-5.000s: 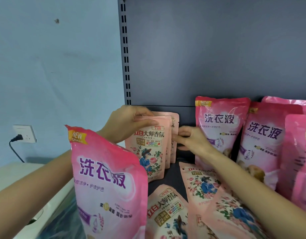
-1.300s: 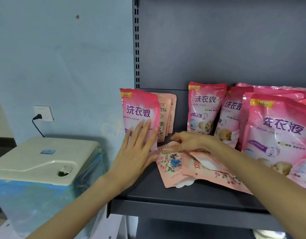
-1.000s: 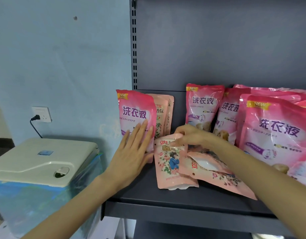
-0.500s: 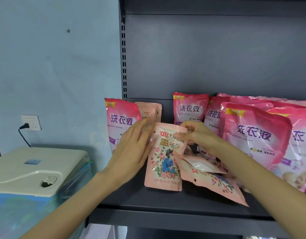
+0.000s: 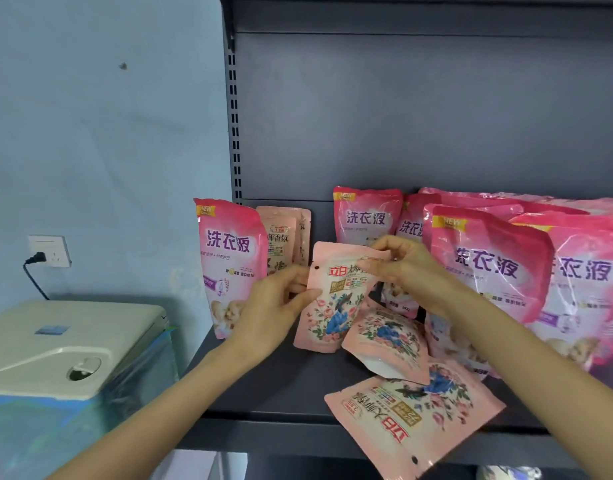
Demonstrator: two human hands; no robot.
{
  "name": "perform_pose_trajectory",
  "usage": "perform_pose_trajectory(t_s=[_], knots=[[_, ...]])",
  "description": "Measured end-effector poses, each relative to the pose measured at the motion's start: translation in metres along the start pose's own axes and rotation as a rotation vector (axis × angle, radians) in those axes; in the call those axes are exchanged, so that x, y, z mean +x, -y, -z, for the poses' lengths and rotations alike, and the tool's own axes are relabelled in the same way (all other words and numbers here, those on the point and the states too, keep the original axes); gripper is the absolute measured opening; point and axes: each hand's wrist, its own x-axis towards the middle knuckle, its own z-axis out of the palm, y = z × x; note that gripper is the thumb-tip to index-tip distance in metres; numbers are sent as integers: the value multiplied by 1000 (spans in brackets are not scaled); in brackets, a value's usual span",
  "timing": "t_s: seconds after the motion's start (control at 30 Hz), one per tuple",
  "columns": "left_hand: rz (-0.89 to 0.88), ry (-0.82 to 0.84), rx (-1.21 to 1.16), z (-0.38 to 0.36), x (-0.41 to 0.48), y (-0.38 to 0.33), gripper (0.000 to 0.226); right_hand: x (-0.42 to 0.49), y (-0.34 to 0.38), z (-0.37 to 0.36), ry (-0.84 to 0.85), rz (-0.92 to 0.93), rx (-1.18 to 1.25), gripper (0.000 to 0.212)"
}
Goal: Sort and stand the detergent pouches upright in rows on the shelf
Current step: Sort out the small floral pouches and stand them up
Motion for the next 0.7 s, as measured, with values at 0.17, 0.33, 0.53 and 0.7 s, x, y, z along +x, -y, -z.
perform_pose_trajectory(t_s=[0.17, 0.33, 0.53, 0.7], knots=[[88, -5, -134, 0, 4, 2, 14, -1, 0, -6, -2, 22, 47, 11], [146, -64, -197, 1, 3, 5, 15, 0, -11, -6, 72, -49, 28, 21], [180, -70, -238, 8, 1, 6, 12, -6, -15, -11, 53, -55, 78, 20], [159, -128, -293, 26, -5, 0, 10, -6, -6, -21, 86, -61, 140, 23]])
